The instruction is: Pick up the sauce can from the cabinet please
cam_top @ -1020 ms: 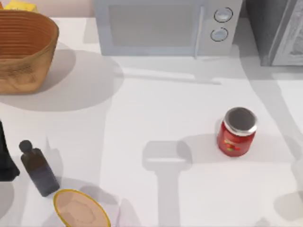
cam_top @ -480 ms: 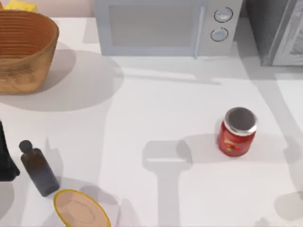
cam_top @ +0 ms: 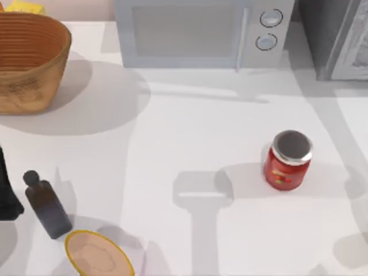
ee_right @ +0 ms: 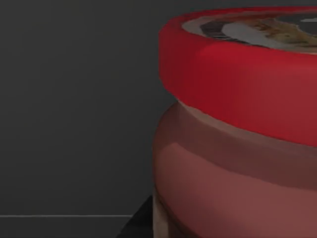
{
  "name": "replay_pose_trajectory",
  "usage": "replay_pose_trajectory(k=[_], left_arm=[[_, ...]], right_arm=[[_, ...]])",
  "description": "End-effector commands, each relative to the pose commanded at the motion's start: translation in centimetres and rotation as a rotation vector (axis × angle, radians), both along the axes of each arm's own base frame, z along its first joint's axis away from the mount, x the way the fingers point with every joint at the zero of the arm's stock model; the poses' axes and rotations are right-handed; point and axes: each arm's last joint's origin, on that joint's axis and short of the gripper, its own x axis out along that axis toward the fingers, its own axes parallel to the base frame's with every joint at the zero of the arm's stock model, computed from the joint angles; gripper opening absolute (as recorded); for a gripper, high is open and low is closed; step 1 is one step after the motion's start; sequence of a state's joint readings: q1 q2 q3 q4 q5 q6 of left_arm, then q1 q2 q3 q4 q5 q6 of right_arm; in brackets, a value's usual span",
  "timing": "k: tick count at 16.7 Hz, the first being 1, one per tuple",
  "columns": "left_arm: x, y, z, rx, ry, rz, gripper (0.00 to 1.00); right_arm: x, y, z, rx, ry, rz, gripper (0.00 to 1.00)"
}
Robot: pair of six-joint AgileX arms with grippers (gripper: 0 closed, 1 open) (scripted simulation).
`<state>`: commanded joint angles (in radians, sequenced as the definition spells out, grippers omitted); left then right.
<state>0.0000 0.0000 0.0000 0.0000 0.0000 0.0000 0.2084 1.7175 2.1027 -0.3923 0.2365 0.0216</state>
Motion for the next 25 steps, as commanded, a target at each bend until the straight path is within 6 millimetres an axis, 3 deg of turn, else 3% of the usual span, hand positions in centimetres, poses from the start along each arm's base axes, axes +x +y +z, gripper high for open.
replay_pose_trajectory(k=[5, 14, 16, 18, 23, 25], left_arm=[[0.0, 0.0, 0.0, 0.0, 0.0, 0.0, 1.0], [0.0, 0.0, 0.0, 0.0, 0.0, 0.0, 1.0], [0.0, 0.0, 0.0, 0.0, 0.0, 0.0, 1.0], [0.0, 0.0, 0.0, 0.0, 0.0, 0.0, 1.0], [0.0, 0.0, 0.0, 0.0, 0.0, 0.0, 1.0], [0.0, 0.0, 0.0, 0.0, 0.0, 0.0, 1.0]], right_arm=[[0.0, 0.0, 0.0, 0.0, 0.0, 0.0, 0.02], [0.0, 0.1, 0.0, 0.002, 0.0, 0.002, 0.0], [-0.8, 0.3, 0.4, 0.002, 0.0, 0.002, 0.0], [-3.4, 0.8, 1.7, 0.003, 0.0, 0.0, 0.0], [-14.6, 0.7, 5.4, 0.002, -0.001, 0.0, 0.0], [-17.3, 0.3, 5.9, 0.002, 0.0, 0.001, 0.0]])
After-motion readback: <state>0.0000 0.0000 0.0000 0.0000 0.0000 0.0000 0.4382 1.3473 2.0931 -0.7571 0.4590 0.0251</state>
